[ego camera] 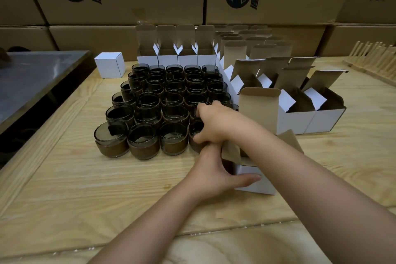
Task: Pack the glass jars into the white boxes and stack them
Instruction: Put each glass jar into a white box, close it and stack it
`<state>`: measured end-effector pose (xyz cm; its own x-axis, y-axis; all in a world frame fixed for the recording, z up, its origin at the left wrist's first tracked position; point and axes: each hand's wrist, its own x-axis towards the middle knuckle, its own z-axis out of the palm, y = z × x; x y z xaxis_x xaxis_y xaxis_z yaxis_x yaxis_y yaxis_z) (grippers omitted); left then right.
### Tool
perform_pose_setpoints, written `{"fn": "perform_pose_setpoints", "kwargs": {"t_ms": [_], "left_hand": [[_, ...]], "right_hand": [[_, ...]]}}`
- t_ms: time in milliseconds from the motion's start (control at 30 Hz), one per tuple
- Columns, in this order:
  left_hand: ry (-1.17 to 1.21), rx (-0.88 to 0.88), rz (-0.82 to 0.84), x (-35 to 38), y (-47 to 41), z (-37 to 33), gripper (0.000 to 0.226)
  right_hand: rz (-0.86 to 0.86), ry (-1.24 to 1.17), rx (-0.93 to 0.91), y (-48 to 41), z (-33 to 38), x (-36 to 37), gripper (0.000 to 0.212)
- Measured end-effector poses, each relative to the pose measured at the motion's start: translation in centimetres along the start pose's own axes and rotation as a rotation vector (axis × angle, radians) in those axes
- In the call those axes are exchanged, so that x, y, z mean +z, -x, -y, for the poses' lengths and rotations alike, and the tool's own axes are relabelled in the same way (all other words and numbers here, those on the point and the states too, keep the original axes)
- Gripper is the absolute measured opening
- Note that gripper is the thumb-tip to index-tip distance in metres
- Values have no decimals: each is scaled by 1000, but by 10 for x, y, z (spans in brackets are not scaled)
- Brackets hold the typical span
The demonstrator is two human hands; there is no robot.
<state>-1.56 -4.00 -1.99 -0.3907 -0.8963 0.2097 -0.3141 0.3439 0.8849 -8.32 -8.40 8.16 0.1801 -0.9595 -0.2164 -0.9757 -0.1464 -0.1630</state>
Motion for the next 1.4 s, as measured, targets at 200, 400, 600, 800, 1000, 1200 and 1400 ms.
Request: {"fn": "perform_pose_setpoints", "kwargs": {"t_ms": [200, 400, 600, 800, 1000, 1200, 1400], "left_hand": [[-38, 42, -12, -4, 0, -3, 84], [-33, 7, -25, -14, -3, 2, 87], [18, 8, -59, -20, -8, 7, 85], [-1, 20, -44, -22, -9, 9, 95], [-24, 36, -56, -21, -9, 11, 94], [-25, 37, -60, -20, -9, 11, 94], [-12, 49, -65, -18, -8, 13, 93]], "right_hand": [[-164, -142, -99, 21, -1, -28, 61], [-188, -226, -236, 63, -20, -77, 58], [-3, -171, -127, 78, -63, -77, 54], [52, -121, -100, 61, -77, -42, 50], [41, -57, -68, 52, -70, -21, 57], [66, 0, -76, 58, -72, -15, 63], [156, -2, -97, 61, -79, -1, 63]]}}
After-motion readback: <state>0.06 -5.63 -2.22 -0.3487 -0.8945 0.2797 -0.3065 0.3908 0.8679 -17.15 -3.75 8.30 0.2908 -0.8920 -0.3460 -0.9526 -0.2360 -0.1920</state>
